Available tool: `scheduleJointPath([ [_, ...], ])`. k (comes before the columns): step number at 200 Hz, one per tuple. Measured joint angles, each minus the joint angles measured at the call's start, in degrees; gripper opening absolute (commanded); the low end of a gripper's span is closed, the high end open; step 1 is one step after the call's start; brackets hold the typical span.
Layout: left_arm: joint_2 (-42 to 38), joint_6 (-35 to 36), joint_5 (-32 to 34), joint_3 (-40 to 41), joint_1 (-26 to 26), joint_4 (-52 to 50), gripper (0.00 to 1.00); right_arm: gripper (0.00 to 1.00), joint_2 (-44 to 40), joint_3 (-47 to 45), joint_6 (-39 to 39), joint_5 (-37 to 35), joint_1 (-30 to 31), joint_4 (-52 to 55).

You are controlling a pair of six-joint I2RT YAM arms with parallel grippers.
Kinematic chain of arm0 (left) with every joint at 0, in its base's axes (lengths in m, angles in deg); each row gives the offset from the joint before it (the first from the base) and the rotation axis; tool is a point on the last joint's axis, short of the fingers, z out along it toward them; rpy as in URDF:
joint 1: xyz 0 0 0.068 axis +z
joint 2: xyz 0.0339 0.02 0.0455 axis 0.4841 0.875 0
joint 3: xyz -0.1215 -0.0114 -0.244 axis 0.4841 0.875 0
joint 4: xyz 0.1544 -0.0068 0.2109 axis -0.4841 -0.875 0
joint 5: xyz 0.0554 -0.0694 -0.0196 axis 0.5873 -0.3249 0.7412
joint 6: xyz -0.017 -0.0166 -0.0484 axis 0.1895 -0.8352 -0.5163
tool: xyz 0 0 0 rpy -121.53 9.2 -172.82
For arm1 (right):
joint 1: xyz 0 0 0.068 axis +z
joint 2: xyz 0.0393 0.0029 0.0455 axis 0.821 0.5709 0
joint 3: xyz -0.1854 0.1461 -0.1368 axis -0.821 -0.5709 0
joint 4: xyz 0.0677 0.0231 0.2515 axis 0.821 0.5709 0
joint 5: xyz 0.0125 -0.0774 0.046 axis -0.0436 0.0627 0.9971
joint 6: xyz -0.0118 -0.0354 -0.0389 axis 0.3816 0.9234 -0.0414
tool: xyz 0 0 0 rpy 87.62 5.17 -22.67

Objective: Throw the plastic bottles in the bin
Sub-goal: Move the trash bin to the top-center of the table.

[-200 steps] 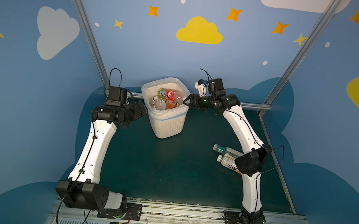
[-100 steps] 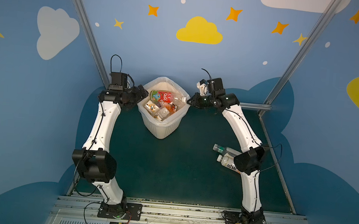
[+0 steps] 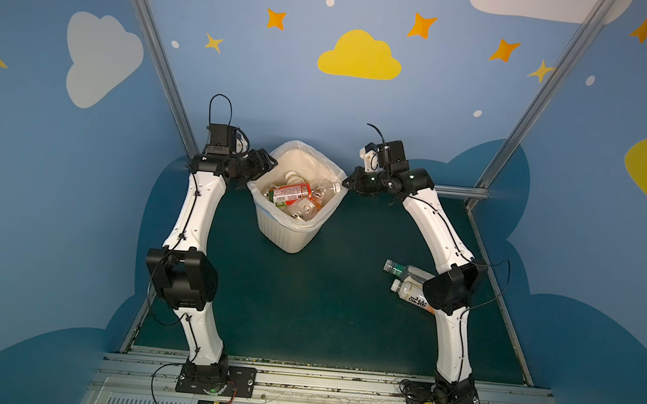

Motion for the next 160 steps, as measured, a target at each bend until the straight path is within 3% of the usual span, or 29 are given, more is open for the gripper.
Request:
scheduleJointPath([
  [56, 5.5, 0.1, -1.8, -8.0, -3.1, -3.5, 0.65, 0.11, -0.5, 1.4, 0.4, 0.6, -3.0, 5.8],
  [160, 13.1, -0.8, -6.3, -12.6, -13.9, -9.8, 0.63, 0.13, -5.1, 5.8, 6.6, 1.5, -12.8, 16.5],
])
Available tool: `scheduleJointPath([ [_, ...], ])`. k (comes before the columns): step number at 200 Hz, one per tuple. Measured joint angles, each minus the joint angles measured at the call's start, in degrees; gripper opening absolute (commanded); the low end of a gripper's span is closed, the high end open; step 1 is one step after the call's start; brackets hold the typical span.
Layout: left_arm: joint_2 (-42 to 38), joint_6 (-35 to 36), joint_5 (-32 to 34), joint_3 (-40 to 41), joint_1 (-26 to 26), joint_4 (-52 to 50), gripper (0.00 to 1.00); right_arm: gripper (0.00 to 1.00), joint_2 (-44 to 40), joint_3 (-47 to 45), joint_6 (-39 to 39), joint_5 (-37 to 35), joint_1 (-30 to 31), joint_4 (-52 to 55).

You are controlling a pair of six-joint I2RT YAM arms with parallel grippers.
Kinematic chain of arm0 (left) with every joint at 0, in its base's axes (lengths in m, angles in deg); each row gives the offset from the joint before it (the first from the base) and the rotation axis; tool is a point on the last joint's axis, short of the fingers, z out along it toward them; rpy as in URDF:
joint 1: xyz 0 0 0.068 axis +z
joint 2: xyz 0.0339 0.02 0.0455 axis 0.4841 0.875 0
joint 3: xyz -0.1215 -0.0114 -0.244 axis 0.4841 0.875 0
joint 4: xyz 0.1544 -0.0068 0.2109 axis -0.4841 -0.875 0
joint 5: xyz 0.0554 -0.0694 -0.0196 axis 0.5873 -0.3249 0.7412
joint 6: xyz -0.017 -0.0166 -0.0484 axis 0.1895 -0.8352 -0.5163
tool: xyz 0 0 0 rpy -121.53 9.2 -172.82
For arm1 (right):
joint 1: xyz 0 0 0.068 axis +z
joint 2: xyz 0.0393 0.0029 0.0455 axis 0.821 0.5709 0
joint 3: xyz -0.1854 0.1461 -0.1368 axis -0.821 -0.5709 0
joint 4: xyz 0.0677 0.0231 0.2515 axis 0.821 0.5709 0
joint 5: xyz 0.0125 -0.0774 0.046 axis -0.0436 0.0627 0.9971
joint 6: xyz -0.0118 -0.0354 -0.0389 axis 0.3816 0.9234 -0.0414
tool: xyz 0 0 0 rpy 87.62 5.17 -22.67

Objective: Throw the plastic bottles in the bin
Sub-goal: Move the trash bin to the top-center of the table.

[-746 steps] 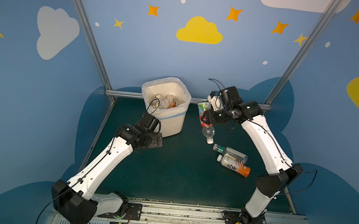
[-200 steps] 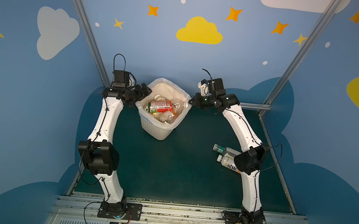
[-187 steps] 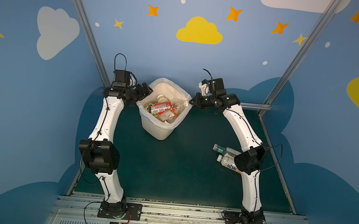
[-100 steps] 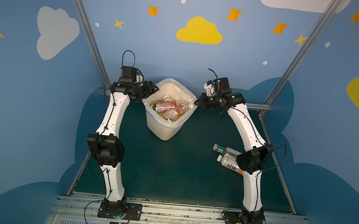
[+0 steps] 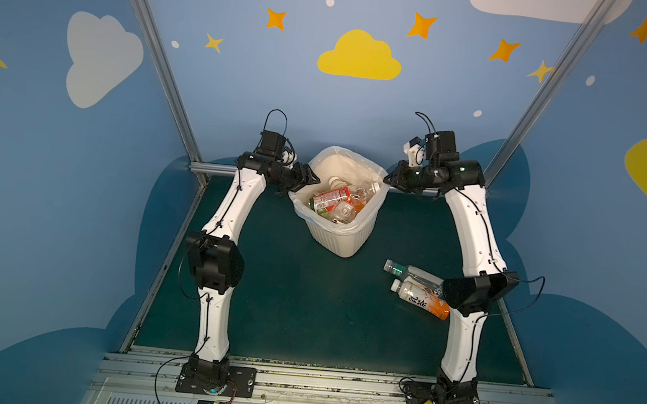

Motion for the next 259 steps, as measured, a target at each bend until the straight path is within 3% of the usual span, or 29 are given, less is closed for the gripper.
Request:
scheduleJointPath([
  [16, 0.0, -0.4, 1.0, 0.1, -1.6, 0.2, 0.63, 0.16, 0.0, 0.3, 1.2, 1.4, -1.6, 1.4],
  [34, 0.0, -0.8, 1.6, 0.2, -2.8, 0.6, 0.65, 0.27, 0.0, 0.3, 2.0, 2.6, -3.1, 2.0],
  [71, 0.2, -0.8, 1.6, -0.1, -4.2, 0.2, 0.68, 0.68, 0.0, 0.2, 3.8, 2.6, -4.6, 1.5],
  [89, 1.6, -0.8, 1.6, -2.6, -4.4, -0.9, 0.68, 0.77, 0.0, -0.4, 4.3, 1.8, -5.2, 0.5],
  [160, 11.8, -4.3, 2.1, -21.1, -5.1, -7.0, 0.71, 0.87, 2.8, -1.2, 3.8, 2.6, -7.6, -6.3],
  [199, 12.2, -5.8, 2.7, -22.0, -5.2, -7.4, 0.73, 0.87, 2.9, -3.6, 4.1, 7.5, -9.5, -9.5],
  [259, 13.0, -8.8, 2.7, -22.0, -5.5, -1.3, 0.79, 0.88, -4.5, -16.7, 0.8, 13.2, -12.7, -17.2],
])
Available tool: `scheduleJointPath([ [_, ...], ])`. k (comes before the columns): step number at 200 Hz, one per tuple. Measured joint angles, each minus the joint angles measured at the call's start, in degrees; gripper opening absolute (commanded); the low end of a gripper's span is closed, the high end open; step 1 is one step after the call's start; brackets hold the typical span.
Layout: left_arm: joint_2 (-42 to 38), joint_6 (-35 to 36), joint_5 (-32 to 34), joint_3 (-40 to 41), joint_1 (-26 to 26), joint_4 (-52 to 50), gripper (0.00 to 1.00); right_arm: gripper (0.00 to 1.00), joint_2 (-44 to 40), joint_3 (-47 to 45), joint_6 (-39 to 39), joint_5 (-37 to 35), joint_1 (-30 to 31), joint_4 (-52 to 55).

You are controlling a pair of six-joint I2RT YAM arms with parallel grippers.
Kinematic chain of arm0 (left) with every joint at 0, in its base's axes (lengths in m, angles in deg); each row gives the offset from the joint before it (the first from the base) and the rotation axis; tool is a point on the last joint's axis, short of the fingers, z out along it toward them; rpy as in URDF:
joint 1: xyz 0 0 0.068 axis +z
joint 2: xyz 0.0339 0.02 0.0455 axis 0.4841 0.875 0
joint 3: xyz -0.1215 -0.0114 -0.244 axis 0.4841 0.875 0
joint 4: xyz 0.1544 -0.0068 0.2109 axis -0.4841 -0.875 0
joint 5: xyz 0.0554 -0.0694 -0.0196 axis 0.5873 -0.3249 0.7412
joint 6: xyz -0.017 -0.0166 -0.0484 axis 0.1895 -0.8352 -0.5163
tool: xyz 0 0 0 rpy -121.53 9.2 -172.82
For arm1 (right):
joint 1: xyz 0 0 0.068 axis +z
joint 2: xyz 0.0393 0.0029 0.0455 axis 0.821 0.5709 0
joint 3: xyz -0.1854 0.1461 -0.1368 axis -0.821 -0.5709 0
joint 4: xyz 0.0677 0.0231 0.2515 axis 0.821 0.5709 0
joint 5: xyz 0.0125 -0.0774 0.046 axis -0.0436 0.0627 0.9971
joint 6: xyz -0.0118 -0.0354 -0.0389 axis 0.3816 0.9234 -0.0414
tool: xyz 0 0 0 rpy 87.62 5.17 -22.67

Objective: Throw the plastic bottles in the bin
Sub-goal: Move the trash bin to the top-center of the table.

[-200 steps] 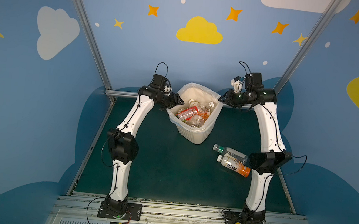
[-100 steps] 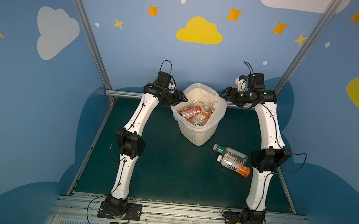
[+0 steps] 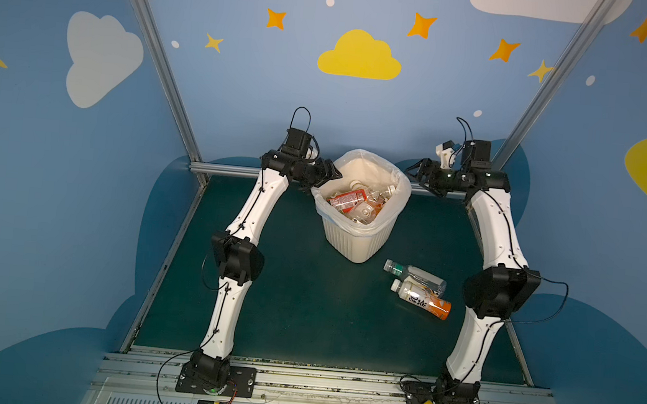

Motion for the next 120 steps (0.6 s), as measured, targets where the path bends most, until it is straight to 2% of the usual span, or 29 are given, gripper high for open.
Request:
scheduleJointPath([
  [64, 0.9, -1.2, 0.5, 0.0, -1.0, 9.0, 0.86, 0.89, -3.0, -0.8, -1.1, 2.2, -0.5, -3.3],
  [120, 0.2, 2.1, 4.5, -0.7, 0.4, 10.1, 0.9, 0.89, -8.3, -11.1, -2.4, -0.2, -2.2, -6.6],
])
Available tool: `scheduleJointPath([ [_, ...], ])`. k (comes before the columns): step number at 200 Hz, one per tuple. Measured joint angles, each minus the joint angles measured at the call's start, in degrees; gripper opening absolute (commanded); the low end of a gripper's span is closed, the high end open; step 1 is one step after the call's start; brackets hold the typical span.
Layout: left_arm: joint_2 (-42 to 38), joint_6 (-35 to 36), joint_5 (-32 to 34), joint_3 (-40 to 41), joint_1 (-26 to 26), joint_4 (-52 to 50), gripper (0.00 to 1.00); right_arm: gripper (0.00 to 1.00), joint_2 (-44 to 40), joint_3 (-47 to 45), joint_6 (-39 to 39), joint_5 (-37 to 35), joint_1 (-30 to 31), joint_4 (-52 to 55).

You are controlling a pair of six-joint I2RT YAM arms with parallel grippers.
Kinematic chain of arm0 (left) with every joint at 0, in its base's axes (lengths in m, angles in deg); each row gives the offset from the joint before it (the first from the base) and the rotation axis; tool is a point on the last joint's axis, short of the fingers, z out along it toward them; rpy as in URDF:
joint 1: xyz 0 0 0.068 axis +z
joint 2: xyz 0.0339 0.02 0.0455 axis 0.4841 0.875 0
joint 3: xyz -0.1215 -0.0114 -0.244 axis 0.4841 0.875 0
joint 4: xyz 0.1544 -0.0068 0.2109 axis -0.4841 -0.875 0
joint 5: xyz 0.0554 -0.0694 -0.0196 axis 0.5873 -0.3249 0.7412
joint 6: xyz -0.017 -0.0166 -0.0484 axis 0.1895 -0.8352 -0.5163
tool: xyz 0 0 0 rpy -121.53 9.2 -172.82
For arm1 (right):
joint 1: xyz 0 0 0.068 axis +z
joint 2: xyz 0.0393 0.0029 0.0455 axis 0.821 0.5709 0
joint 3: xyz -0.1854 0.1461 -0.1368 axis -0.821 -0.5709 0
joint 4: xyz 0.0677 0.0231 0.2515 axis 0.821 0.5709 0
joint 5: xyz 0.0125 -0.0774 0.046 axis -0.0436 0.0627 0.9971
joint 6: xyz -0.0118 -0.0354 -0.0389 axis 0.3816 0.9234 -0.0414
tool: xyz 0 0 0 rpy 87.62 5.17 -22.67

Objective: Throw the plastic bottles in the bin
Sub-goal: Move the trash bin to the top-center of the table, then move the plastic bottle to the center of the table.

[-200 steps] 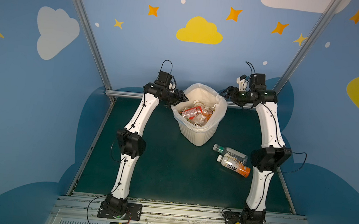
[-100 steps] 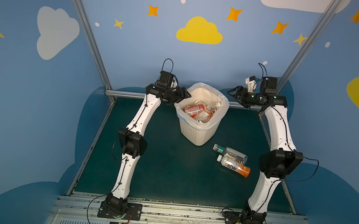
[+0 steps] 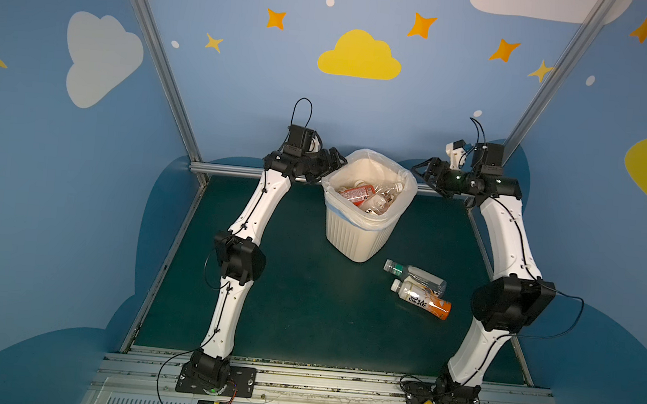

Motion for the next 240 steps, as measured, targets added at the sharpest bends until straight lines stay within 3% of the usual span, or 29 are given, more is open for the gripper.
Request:
scheduleJointPath([
  [20, -2.2, 2.3, 1.3, 0.0, 1.4, -2.0, 0.86, 0.88, -3.3, -2.2, -0.5, -0.9, -2.0, -0.5],
  [52, -8.6, 8.4, 4.0, 0.3, 2.5, -9.4, 0.7, 0.88, -7.0, -2.2, 0.8, -2.7, -4.0, 2.3],
  [71, -15.7, 14.2, 6.8, 6.0, 0.7, -13.3, 0.67, 0.88, -10.3, -6.0, 2.7, -4.6, -4.2, 4.0],
  [92, -26.0, 20.5, 8.9, 19.0, -5.1, -15.4, 0.7, 0.89, -15.3, -13.1, 4.4, -6.0, -5.2, 6.6],
  [117, -37.1, 25.0, 13.0, 35.5, -15.8, -15.6, 0.74, 0.89, -19.6, -19.6, 7.2, -7.0, -9.0, 11.0],
  [140, -41.7, 27.1, 16.7, 43.6, -25.5, -15.8, 0.73, 0.88, -22.0, -25.2, 9.6, -8.1, -11.9, 14.7],
  [161, -41.7, 28.0, 17.8, 46.4, -31.1, -15.0, 0.72, 0.87, -23.3, -30.4, 11.3, -9.1, -12.6, 17.2],
  [184, -38.4, 28.3, 16.9, 47.8, -33.8, -12.9, 0.71, 0.86, -23.8, -33.9, 12.7, -10.4, -12.6, 20.8],
  [212, -29.0, 29.1, 15.1, 47.0, -36.1, -9.1, 0.68, 0.86, -23.7, -37.3, 13.8, -13.0, -12.6, 22.9],
  [240, -17.1, 30.4, 12.7, 39.5, -37.6, -9.5, 0.66, 0.84, -20.3, -38.6, 14.6, -16.4, -12.6, 23.1],
])
